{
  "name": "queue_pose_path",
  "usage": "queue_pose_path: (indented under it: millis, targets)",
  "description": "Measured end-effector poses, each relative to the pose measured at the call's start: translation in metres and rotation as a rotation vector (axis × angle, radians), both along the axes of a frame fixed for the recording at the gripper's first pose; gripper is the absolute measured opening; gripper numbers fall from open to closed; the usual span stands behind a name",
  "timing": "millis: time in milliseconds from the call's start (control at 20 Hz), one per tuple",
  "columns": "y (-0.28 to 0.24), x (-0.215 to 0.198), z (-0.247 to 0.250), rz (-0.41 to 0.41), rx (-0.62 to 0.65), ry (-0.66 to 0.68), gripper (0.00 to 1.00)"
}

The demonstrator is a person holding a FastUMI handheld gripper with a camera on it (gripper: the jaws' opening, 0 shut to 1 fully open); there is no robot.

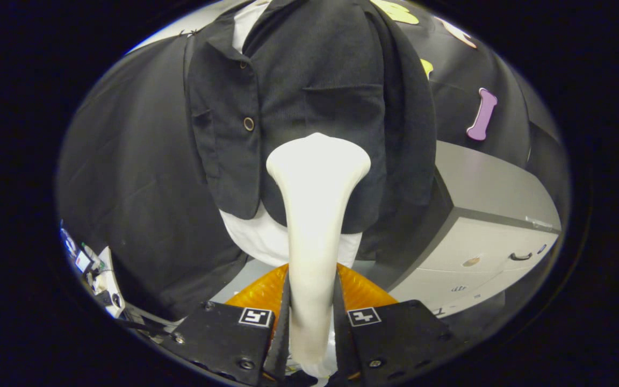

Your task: Iron the clothes twice with a garment steamer, once on the left side and once on the right side.

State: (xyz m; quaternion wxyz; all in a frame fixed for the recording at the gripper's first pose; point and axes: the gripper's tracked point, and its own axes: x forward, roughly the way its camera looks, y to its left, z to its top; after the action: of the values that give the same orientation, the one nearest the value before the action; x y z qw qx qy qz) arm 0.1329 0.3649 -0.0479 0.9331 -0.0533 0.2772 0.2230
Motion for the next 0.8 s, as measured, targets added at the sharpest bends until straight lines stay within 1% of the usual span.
queue_pose_path:
  millis: [350,650,800]
  targets:
    - [0.008,-0.010,0.068,0.020,0.042,-0.098,0.38]
    - [0.034,-0.020,0.137,0.062,0.098,-0.192,0.38]
    - [0.051,-0.025,0.174,0.096,0.127,-0.254,0.38]
